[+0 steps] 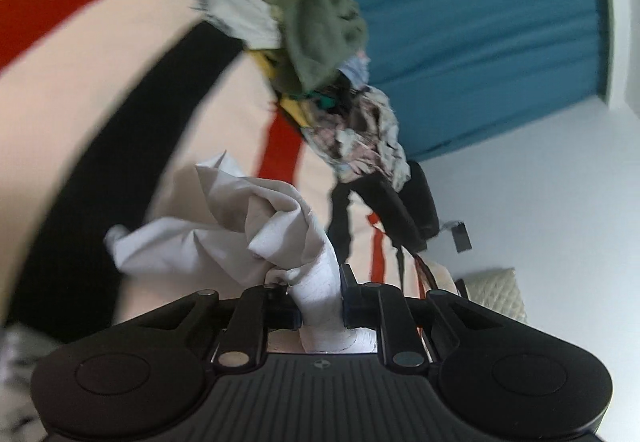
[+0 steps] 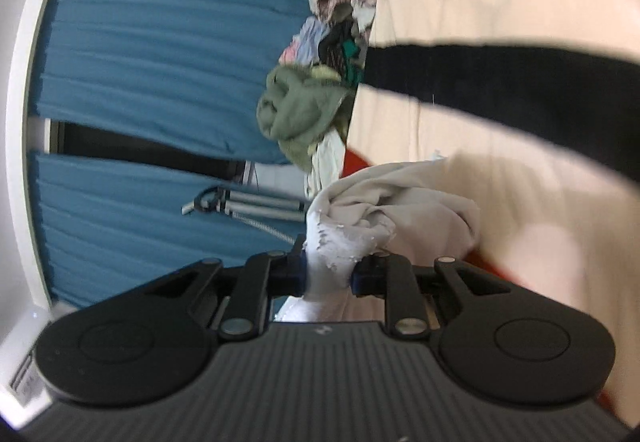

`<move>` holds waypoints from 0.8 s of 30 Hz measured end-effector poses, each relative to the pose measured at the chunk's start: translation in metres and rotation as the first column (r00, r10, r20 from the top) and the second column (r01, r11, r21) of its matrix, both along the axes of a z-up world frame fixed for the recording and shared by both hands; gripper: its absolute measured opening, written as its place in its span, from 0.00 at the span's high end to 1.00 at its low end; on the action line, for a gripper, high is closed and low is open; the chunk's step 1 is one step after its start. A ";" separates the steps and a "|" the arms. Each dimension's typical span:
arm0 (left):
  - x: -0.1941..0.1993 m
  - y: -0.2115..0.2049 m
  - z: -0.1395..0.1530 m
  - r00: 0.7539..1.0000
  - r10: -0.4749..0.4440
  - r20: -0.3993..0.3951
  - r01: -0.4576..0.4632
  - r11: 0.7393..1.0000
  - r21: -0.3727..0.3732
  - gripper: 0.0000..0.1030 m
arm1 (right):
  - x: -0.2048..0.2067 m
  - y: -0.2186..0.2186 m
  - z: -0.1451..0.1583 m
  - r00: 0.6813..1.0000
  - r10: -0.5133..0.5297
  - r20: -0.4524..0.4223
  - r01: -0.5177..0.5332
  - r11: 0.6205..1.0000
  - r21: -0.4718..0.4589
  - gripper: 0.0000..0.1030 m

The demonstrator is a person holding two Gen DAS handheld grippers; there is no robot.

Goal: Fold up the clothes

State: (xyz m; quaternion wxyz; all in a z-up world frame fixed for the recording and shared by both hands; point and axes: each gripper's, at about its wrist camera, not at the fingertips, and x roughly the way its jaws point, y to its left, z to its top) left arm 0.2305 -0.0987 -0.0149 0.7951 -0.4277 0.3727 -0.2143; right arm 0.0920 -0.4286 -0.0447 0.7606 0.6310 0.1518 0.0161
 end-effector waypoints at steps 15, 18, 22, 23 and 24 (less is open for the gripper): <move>0.100 -0.183 -0.018 0.926 -0.179 0.333 0.152 0.983 0.106 0.84 | 0.031 -0.103 -0.002 0.940 -0.266 0.215 0.328 0.880 -0.344 0.78; 0.105 -0.191 -0.069 0.956 -0.196 0.220 0.150 0.966 0.211 0.84 | 0.053 -0.096 -0.026 0.959 -0.284 -0.018 0.253 0.880 -0.401 0.78; 0.100 -0.182 -0.104 0.958 -0.243 0.152 0.191 0.937 0.292 0.84 | 0.064 -0.085 -0.052 0.940 -0.266 -0.216 0.163 0.902 -0.400 0.77; 0.097 -0.182 -0.106 0.954 -0.261 0.148 0.205 0.927 0.315 0.84 | 0.066 -0.082 -0.058 0.930 -0.260 -0.259 0.144 0.908 -0.394 0.77; 0.090 -0.183 -0.106 0.950 -0.275 0.149 0.214 0.917 0.336 0.83 | 0.066 -0.079 -0.062 0.922 -0.256 -0.289 0.128 0.909 -0.397 0.76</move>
